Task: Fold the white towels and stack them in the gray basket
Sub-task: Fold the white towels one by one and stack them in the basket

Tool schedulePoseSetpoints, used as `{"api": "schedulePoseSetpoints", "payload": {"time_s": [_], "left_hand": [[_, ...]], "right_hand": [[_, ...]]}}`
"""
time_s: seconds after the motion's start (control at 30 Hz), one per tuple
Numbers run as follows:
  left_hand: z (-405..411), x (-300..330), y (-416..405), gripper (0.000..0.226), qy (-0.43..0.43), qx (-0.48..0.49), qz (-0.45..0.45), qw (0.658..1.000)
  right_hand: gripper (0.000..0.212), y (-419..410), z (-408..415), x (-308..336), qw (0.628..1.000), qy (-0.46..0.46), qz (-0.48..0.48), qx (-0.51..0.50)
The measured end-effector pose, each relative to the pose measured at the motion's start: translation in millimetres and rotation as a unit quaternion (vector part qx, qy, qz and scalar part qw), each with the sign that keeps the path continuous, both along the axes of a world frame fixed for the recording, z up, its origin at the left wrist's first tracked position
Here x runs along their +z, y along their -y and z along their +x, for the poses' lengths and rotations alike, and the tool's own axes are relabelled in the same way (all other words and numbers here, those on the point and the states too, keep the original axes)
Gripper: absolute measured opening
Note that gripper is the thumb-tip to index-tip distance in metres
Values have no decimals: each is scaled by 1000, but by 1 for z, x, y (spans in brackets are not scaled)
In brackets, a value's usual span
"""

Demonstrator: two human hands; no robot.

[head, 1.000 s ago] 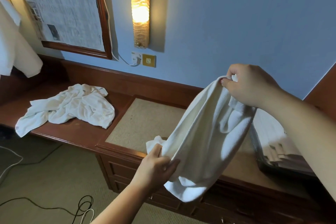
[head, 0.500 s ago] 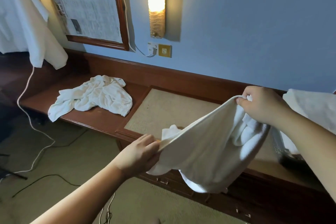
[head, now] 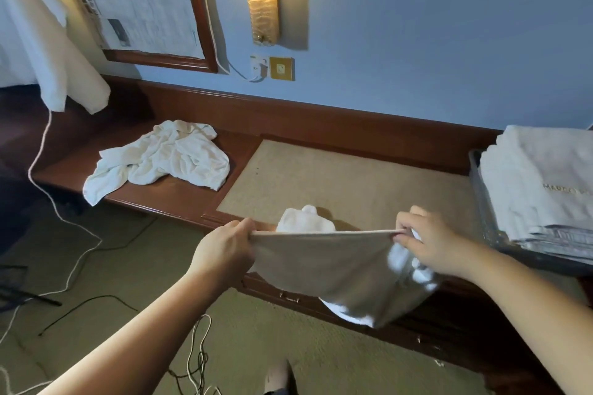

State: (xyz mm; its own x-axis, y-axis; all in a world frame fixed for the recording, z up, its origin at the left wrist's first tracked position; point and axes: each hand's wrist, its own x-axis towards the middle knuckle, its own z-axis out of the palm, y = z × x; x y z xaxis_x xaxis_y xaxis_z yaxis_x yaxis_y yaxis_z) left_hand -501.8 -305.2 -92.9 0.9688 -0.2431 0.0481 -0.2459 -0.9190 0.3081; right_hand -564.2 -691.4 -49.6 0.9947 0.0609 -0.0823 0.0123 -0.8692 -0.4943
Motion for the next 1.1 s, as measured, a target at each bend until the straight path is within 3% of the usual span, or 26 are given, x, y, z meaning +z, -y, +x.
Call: {"api": "schedulePoseSetpoints", "payload": {"time_s": [0.07, 0.17, 0.27, 0.33, 0.43, 0.6, 0.73, 0.93, 1.1], "left_hand": [[-1, 4, 1, 17, 33, -5, 21, 999], [-3, 19, 1, 35, 79, -85, 53, 992], [6, 46, 1, 46, 42, -166, 95, 981], [18, 63, -3, 31, 2, -193, 43, 980], [40, 74, -6, 24, 72, -196, 32, 977], [55, 56, 7, 18, 95, -198, 33, 975], [54, 50, 15, 27, 128, -200, 19, 971], [63, 63, 26, 29, 206, -212, -20, 955], [79, 74, 35, 19, 238, -200, -22, 950]], "right_hand": [[34, 11, -7, -16, 1000, 2, 2, 2], [32, 27, -13, -23, 999, -30, 11, 4], [27, 36, -15, -11, 998, -61, 24, -6], [26, 38, -13, 7, 998, -44, 47, -21], [25, 36, -8, 31, 998, -34, 47, -35], [18, 24, -3, 31, 988, -148, -51, 6], [34, 31, -5, 25, 986, -108, -123, -14], [39, 46, -16, 18, 995, -50, 48, -78], [45, 45, -18, 24, 991, -22, 122, -51]]}}
